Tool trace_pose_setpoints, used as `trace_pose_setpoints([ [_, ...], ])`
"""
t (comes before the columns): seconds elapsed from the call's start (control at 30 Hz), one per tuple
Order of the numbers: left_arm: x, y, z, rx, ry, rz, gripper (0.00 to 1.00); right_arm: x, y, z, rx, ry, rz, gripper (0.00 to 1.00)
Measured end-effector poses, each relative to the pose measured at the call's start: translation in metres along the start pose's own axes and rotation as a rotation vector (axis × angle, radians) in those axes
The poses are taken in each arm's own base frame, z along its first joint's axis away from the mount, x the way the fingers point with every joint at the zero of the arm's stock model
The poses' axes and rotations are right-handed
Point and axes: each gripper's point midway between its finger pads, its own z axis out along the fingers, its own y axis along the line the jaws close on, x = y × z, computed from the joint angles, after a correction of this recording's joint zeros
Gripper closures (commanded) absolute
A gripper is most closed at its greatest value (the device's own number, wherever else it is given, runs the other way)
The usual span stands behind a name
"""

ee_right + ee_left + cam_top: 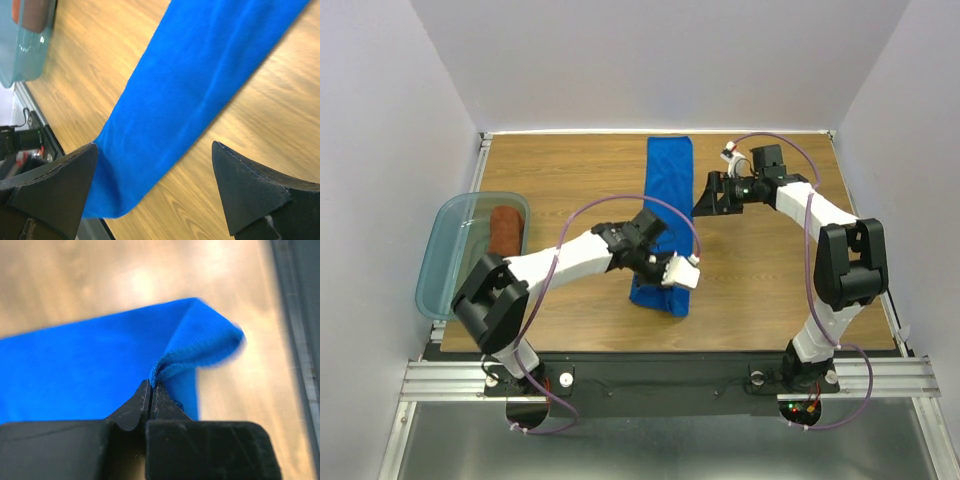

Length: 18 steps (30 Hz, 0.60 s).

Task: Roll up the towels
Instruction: Fold the towel

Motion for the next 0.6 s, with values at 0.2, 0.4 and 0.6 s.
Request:
trace_pose_setpoints([
  [0.2, 0.020, 0.052, -0.002, -0.060, 0.016, -0.086, 1.00, -0.007, -0.011, -0.009, 0.017, -0.024, 0.010, 0.00],
  [0.4, 0.035, 0.101, -0.001, -0.119, 0.022, -0.132, 1.00, -0.006, -0.012, -0.011, 0.015, -0.024, 0.002, 0.00],
  [0.6, 0.047, 0.129, -0.001, -0.156, 0.034, -0.143, 1.00, -0.005, -0.016, -0.011, 0.011, -0.021, 0.007, 0.00],
])
